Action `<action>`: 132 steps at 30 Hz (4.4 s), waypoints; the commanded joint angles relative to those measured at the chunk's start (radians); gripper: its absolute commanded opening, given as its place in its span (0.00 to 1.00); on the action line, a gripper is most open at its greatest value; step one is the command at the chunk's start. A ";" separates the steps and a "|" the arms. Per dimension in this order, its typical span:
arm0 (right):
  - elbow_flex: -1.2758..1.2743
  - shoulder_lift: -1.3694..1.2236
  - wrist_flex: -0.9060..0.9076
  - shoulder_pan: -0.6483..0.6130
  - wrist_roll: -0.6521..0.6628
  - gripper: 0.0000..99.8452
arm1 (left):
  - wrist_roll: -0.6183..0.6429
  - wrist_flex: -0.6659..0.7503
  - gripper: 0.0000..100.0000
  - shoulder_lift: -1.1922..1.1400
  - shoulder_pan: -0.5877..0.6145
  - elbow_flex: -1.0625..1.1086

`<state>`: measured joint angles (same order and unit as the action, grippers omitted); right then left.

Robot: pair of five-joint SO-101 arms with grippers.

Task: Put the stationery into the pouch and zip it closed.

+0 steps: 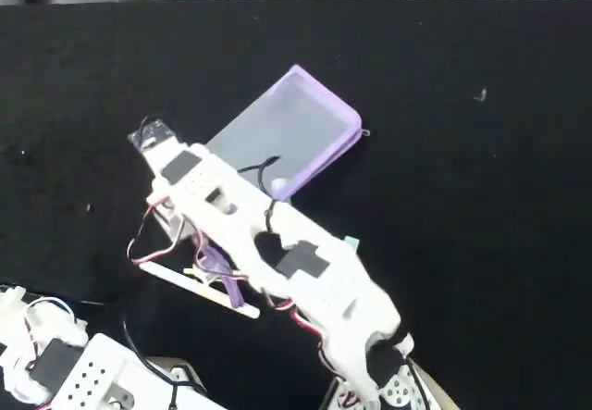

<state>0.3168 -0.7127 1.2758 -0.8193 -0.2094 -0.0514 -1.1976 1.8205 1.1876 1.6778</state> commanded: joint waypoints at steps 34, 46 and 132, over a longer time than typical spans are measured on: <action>0.427 0.367 0.489 0.009 0.307 0.01 | 0.002 0.000 0.03 0.000 0.004 0.022; 0.254 0.779 0.489 0.012 0.505 0.01 | 0.002 0.000 0.03 0.000 0.002 0.022; -0.975 1.641 -0.212 0.193 0.727 0.01 | 0.002 0.328 0.29 0.005 -1.334 -0.344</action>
<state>-0.6636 0.9076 1.0856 -0.6337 0.5163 -0.0545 -0.9674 1.8297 -0.1626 1.3065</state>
